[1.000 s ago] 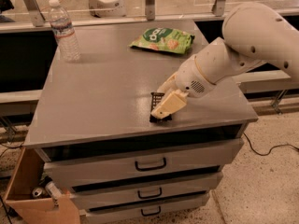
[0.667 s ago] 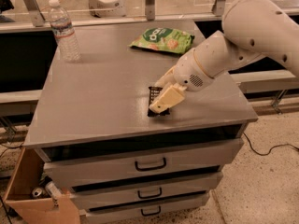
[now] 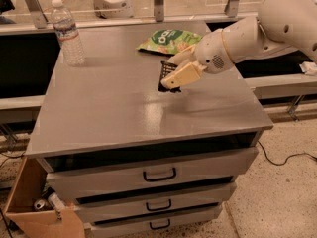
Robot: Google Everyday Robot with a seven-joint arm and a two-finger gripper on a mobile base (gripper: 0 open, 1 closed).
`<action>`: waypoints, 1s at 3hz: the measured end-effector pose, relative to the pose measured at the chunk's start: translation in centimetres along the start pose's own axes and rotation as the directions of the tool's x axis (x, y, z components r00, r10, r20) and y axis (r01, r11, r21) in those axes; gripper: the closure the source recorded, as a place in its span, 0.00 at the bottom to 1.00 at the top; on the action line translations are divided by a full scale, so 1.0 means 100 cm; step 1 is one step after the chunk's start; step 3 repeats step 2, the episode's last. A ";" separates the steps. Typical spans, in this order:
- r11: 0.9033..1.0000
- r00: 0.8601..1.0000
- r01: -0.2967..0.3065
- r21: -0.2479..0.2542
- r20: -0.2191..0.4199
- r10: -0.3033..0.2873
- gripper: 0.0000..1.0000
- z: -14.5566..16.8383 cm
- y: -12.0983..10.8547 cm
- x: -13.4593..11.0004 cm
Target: Pick rxbar chocolate
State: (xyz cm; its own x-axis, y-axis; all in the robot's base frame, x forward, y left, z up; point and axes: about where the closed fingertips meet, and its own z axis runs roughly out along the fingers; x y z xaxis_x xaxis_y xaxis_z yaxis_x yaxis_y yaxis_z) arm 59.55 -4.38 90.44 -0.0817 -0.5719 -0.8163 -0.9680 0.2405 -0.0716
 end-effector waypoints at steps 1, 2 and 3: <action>1.000 0.986 -0.017 0.006 0.167 0.016 1.00 -0.024 -0.023 -0.010; 1.000 0.982 -0.023 0.003 0.190 0.022 1.00 -0.025 -0.025 -0.016; 1.000 0.982 -0.023 0.003 0.190 0.022 1.00 -0.025 -0.025 -0.016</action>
Offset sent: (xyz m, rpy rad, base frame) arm 0.0150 -0.0135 0.0187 0.1326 -0.0258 -0.0019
